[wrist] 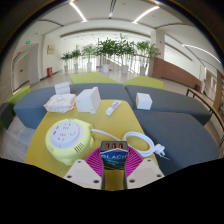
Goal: Unplug charger
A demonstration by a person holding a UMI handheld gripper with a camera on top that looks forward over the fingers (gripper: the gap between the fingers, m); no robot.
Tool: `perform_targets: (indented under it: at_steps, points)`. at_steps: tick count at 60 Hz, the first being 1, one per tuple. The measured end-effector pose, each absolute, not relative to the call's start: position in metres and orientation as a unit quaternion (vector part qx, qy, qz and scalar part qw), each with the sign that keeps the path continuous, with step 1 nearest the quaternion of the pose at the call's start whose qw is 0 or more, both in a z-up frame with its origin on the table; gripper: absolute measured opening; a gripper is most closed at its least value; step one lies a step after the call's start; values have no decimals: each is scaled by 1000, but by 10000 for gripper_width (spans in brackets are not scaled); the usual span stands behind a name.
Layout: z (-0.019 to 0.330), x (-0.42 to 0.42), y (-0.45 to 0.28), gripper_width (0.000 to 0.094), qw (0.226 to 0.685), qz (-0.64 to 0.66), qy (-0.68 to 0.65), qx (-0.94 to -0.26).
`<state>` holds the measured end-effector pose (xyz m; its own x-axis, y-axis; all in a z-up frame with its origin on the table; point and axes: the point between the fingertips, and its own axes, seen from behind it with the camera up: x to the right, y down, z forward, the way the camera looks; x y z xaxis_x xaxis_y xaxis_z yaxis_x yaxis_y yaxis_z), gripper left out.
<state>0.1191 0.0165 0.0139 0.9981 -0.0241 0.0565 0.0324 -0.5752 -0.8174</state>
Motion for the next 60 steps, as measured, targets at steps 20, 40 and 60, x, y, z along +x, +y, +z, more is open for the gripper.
perform_targets:
  at_steps: [20, 40, 60]
  points:
    - [-6, 118, 20, 593, 440, -41, -19, -897]
    - [52, 112, -41, 847, 438, -26, -36, -898]
    - [104, 98, -114, 850, 451, 21, -33, -891]
